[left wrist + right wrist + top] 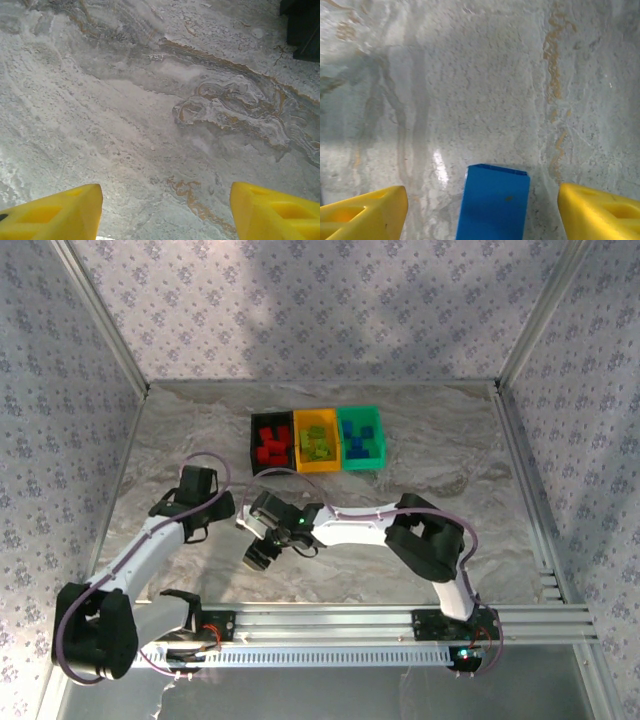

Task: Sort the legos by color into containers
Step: Pick up the lego from the bottom-center of the table.

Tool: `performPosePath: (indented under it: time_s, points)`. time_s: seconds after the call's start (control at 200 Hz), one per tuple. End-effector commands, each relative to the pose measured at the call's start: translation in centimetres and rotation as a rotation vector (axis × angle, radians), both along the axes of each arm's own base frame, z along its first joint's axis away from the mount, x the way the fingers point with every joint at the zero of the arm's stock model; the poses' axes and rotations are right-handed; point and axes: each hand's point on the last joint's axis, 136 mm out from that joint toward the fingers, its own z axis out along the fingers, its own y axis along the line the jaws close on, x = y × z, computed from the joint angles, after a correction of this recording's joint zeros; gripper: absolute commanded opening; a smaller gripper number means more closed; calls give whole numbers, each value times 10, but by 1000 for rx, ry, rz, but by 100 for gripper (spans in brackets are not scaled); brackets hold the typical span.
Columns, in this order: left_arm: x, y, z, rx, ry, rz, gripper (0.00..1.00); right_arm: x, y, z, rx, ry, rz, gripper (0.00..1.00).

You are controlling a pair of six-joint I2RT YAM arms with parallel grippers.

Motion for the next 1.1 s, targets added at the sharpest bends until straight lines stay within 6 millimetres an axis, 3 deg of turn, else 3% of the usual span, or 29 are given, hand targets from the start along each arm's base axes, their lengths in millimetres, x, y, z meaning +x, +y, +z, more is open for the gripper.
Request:
performPosePath:
  time_s: [0.0,0.1,0.325,0.515,0.615,0.855,1.099]
  points:
    - [5,-7,4,-61,-38,-10,68,3,-7,-15,-82,22,-21,79]
    - [5,-8,-1,-74,-31,-9,68,4,-8,-22,-104,32,-36,75]
    - [5,-10,-10,-85,-16,-14,68,8,-13,-21,-111,20,-62,49]
    - [6,-11,-16,-94,-8,-19,68,21,-21,-1,-83,-12,-107,41]
    - [5,-11,-19,-93,-4,-19,68,34,-29,19,-42,-30,-140,39]
    - [6,-11,-24,-94,3,-16,68,100,-85,88,85,-104,-331,37]
    - [6,-12,-27,-98,-1,-16,68,191,-179,125,131,-140,-670,36]
